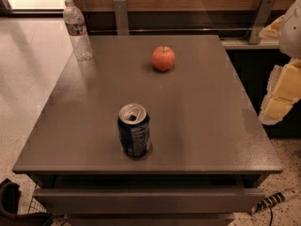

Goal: Knock water bottle over

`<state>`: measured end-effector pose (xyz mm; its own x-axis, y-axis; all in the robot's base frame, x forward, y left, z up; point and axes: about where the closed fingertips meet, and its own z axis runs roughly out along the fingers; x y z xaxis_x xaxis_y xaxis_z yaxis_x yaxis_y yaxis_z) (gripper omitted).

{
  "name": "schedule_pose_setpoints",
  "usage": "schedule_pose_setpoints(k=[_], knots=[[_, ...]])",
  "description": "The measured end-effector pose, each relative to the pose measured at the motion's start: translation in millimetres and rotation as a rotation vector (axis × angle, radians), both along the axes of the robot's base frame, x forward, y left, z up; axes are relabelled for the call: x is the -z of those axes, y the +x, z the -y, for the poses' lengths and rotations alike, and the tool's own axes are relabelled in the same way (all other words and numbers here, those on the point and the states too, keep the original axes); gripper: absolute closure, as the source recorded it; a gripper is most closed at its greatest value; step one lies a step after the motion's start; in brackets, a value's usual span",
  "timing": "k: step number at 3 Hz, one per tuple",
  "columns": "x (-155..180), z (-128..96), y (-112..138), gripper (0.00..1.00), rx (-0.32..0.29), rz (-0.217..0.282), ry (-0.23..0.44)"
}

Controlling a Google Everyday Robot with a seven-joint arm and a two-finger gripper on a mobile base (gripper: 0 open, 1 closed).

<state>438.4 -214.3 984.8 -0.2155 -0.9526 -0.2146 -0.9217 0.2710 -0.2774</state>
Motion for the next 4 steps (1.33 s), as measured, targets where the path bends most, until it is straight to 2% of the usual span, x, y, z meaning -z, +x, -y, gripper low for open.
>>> schedule_pose_setpoints(k=[1, 2, 3, 4], knots=[[-0.1, 0.0, 0.0, 0.0, 0.0, 0.0, 0.0], [-0.6, -3.2, 10.7, 0.0, 0.018, 0.037, 0.038], [6.7, -19.6, 40.6, 0.0, 0.072, 0.112, 0.191], [6.1, -64.0, 95.2, 0.0, 0.079, 0.216, 0.478]])
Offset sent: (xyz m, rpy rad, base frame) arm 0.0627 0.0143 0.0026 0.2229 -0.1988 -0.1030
